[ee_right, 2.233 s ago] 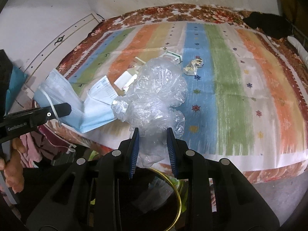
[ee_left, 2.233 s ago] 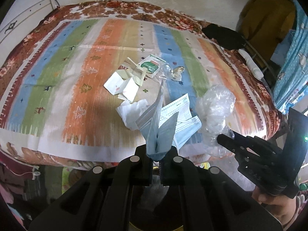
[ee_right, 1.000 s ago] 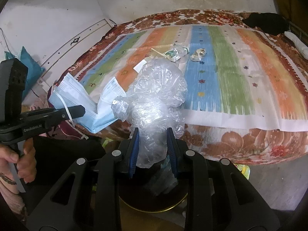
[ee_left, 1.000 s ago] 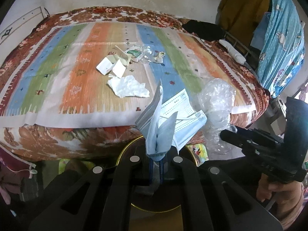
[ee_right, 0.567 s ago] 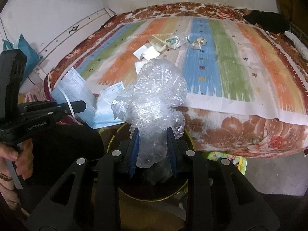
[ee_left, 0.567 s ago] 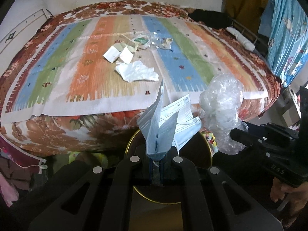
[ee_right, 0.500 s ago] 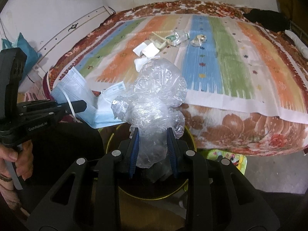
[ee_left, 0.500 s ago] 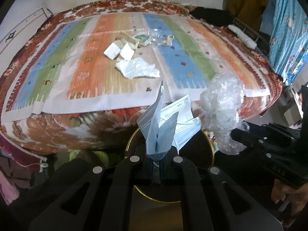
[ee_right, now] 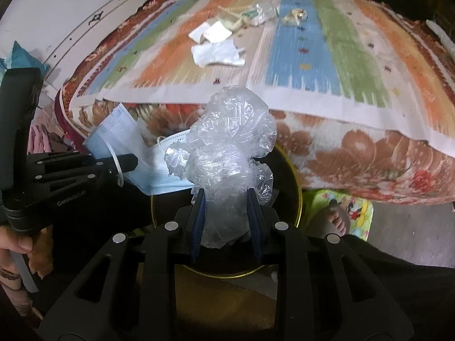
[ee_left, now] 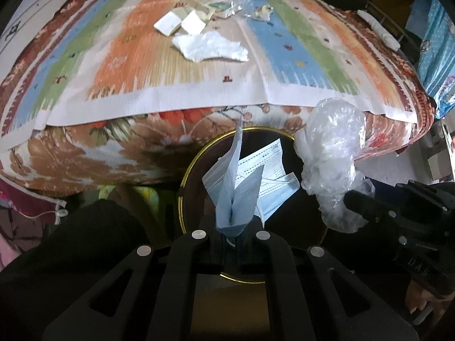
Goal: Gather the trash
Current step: 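Open both tools to drop the mask and bag into the bin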
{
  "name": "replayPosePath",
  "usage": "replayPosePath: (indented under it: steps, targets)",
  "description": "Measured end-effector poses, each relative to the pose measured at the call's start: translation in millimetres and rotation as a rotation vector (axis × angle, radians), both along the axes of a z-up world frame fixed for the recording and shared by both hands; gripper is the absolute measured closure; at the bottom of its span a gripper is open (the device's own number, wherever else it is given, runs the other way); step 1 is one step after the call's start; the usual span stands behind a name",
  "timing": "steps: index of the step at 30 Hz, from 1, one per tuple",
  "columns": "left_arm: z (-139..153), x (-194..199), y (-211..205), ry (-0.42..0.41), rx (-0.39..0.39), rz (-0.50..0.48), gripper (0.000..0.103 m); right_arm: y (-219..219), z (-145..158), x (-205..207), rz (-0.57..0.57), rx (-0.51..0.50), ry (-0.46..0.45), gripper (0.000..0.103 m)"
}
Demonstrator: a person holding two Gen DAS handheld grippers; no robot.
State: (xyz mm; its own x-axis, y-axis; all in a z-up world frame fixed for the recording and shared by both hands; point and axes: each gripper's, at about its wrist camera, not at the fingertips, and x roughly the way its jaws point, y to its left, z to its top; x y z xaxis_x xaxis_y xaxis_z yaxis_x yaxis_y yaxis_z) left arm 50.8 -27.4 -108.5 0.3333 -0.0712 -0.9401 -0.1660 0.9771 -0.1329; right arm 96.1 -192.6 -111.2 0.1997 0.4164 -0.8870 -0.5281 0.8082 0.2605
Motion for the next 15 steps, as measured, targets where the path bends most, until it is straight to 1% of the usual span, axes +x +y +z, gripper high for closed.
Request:
replayPosePath:
  steps: [4,7,9,11,12,13,14,15]
  targets:
    - [-9,4,3,0.041,-0.036,0.017,0.099,1,-11,7,-0.012,-0.006,0.055,0.076]
    - [-19,7,4,0.076,-0.044,0.032,0.099,4,-18,9,-0.005,-0.016,0.087,0.076]
    - [-25,9,4,0.098,-0.063,0.041,0.099,5,-23,10,-0.007,-0.027,0.100,0.075]
    - [-28,10,6,0.107,-0.080,0.051,0.096,5,-27,13,-0.014,-0.036,0.114,0.074]
    - [-28,11,6,0.103,-0.078,0.054,0.092,5,-30,14,-0.023,-0.042,0.121,0.073]
    - [-27,11,7,0.095,-0.083,0.057,0.072,5,-34,17,-0.039,-0.053,0.134,0.064]
    - [-26,12,8,0.090,-0.096,0.062,0.046,3,-36,20,-0.055,-0.058,0.147,0.055]
    - [-24,12,10,0.079,-0.110,0.074,0.038,3,-37,21,-0.059,-0.056,0.151,0.054]
